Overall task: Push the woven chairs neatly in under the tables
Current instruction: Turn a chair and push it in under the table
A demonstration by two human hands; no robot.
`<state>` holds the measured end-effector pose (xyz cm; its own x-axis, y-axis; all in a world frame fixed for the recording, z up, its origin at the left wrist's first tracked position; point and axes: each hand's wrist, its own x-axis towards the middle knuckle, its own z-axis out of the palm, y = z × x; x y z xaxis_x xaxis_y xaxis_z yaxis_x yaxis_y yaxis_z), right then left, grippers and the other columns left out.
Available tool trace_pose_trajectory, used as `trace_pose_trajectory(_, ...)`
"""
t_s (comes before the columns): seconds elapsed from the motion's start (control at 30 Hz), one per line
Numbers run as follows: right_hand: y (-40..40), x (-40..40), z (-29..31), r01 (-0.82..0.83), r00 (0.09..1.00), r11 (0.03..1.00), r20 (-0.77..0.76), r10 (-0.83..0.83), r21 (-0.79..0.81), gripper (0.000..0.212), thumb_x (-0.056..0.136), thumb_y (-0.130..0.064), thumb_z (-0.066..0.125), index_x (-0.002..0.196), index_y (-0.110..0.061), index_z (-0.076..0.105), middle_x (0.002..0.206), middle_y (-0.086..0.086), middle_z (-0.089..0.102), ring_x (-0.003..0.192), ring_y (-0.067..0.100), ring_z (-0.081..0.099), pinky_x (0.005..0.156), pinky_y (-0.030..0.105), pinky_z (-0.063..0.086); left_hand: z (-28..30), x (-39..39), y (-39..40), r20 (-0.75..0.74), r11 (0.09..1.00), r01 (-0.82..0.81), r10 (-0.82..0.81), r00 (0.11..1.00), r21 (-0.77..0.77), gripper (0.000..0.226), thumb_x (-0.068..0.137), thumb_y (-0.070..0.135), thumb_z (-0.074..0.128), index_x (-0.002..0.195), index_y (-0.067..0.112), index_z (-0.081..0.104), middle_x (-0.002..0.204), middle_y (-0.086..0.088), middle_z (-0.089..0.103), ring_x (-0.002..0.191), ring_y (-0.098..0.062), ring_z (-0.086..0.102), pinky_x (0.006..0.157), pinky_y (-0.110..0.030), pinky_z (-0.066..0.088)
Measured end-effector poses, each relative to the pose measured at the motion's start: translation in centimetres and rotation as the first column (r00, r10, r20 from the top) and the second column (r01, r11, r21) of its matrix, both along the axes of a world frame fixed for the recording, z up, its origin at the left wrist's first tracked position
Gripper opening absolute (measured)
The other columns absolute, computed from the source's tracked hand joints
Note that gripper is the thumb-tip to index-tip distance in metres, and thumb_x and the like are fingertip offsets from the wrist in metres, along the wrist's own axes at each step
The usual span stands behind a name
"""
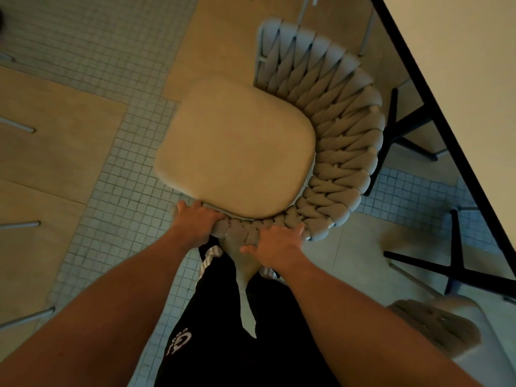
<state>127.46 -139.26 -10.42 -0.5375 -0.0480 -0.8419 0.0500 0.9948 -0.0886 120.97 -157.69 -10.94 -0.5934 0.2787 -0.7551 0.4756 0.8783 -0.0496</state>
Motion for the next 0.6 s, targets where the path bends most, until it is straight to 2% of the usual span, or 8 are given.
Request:
trace_pose_trajectory(0.13, -2.9, -0.6, 0.0, 0.046, 0.998, 0.999, 0.035, -0.045, -0.019, 0.088, 0.095, -0.078, 0.033, 0.148, -0.008, 0.043, 0.148, 0.014, 0.050, 0.137, 0.036, 0.045, 0.114, 0.075, 0.011, 0.0, -1.5, -1.9, -0.052, 0.999, 0.027, -0.029, 0.998, -0.025, 0.056, 0.092, 0.017, 0.061, 0.136, 0.048, 0.047, 0.131, 0.009, 0.055, 0.127, -0.023, 0.042, 0.108, -0.057, 0.029)
trace_pose_trajectory(0.27, -3.6, -0.8, 0.4, 0.024, 0.999, 0.999, 0.032, -0.022, -0.041, 0.088, 0.096, -0.076, 0.034, 0.149, -0.007, 0.041, 0.149, 0.016, 0.048, 0.138, 0.038, 0.044, 0.114, 0.073, 0.016, -0.8, -1.4, -2.2, -0.087, 0.997, -0.018, 0.011, 0.996, -0.072, 0.051, 0.089, 0.019, 0.065, 0.133, 0.042, 0.053, 0.128, 0.008, 0.058, 0.125, -0.023, 0.045, 0.109, -0.061, 0.024)
trace_pose_trajectory(0.33, -2.6, -0.6, 0.2, -0.030, 1.000, 0.995, -0.004, 0.030, -0.093, 0.081, 0.097, -0.073, 0.039, 0.148, -0.011, 0.041, 0.146, 0.014, 0.051, 0.134, 0.036, 0.048, 0.112, 0.066, 0.026, -0.6, -1.0, -1.5, -0.078, 0.994, -0.048, 0.040, 0.996, -0.100, 0.051, 0.090, 0.021, 0.066, 0.136, 0.036, 0.052, 0.135, 0.005, 0.056, 0.131, -0.025, 0.042, 0.114, -0.068, 0.015)
trace_pose_trajectory(0.43, 0.1, -0.5, -0.5, -0.177, 0.984, 0.969, -0.037, 0.173, -0.170, 0.069, 0.098, -0.061, 0.048, 0.151, -0.019, 0.034, 0.141, 0.012, 0.054, 0.123, 0.035, 0.055, 0.097, 0.047, 0.042, -0.5, -0.5, -0.1, -0.048, 0.987, -0.081, 0.075, 0.996, -0.142, 0.053, 0.085, 0.026, 0.070, 0.135, 0.027, 0.051, 0.139, -0.001, 0.053, 0.139, -0.032, 0.035, 0.113, -0.075, 0.005)
trace_pose_trajectory(0.53, 3.1, -0.8, -0.9, -0.314, 0.949, 0.938, -0.011, 0.315, -0.145, 0.063, 0.098, -0.052, 0.054, 0.149, -0.023, 0.033, 0.131, 0.012, 0.060, 0.113, 0.034, 0.059, 0.089, 0.041, 0.049, -0.9, 0.5, 1.9, 0.011, 0.983, -0.074, 0.077, 0.997, -0.169, 0.058, 0.081, 0.036, 0.073, 0.135, 0.029, 0.052, 0.139, -0.004, 0.053, 0.140, -0.039, 0.033, 0.108, -0.080, 0.001)
trace_pose_trajectory(0.6, 5.0, -1.5, -0.5, -0.403, 0.914, 0.907, -0.001, 0.406, -0.121, 0.065, 0.095, -0.052, 0.059, 0.149, -0.027, 0.034, 0.131, 0.008, 0.060, 0.114, 0.031, 0.059, 0.086, 0.037, 0.048, -1.2, 1.5, 3.9, 0.042, 0.984, -0.063, 0.071, 0.997, -0.169, 0.057, 0.083, 0.042, 0.072, 0.135, 0.028, 0.054, 0.140, -0.007, 0.053, 0.139, -0.042, 0.035, 0.107, -0.080, -0.002)
